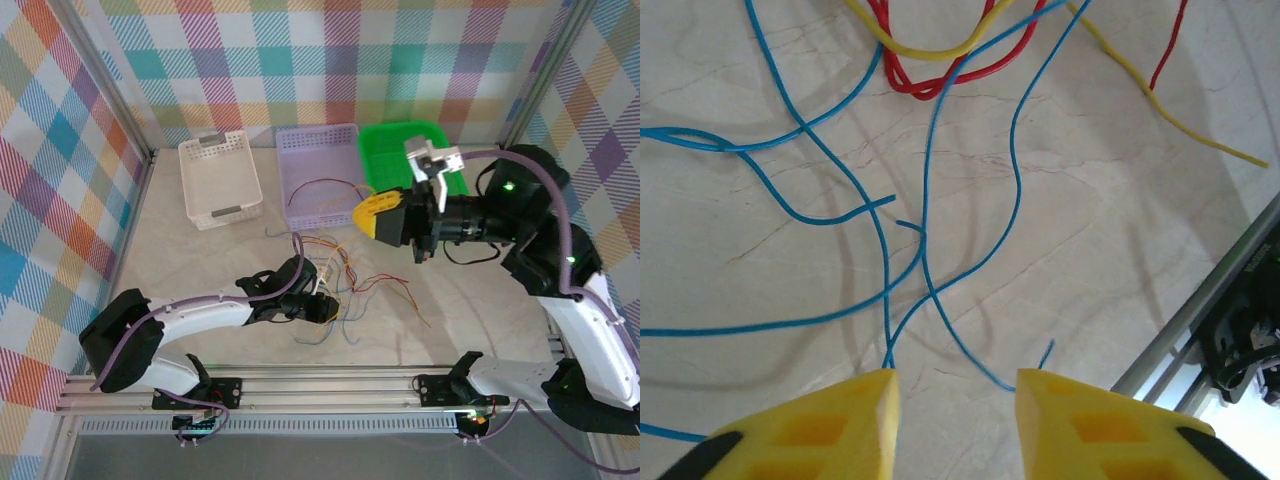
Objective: Untangle the cables
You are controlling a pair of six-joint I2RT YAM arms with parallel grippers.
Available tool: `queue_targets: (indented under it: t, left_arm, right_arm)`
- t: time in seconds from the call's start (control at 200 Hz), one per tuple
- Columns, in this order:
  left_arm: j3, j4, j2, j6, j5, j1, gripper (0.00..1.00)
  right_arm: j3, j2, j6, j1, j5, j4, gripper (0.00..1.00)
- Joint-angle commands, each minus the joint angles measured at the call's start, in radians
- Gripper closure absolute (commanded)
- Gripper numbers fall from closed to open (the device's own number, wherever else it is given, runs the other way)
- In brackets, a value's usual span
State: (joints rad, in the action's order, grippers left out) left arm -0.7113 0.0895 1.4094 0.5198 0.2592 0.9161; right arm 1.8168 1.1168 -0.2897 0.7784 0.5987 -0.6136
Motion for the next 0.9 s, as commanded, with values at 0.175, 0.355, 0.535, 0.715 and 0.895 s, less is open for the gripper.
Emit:
queue_targets:
  t: [0.175, 0.355, 0.535, 0.715, 0.895]
  left_arm:
    - [-0.01, 0.001, 0.03, -0.03, -0.051, 0.009, 0.77]
    - [0.003, 0.026, -0.006, -0.024, -0.074, 0.009, 0.78]
    - [0.046, 0.058, -0.131, -0.014, -0.103, 0.009, 0.78]
    - [0.096, 0.08, -0.249, 0.003, -0.112, 0.009, 0.74]
    - [0.169, 0.1, -0.377, 0.039, -0.149, 0.009, 0.66]
  right_arm:
    - [0.172, 0.066, 0.174, -0.026, -0.41, -0.201, 1.0]
    - [0.23, 0.179, 0.118, -0.297, -0.322, -0.23, 1.0]
    - [0.272, 0.319, 0.024, -0.549, -0.16, -0.156, 1.0]
    - [0.387, 0.534, -0.063, -0.714, -0.084, -0.15, 1.0]
    - [0.389, 0.65, -0.069, -0.757, -0.115, -0.084, 1.0]
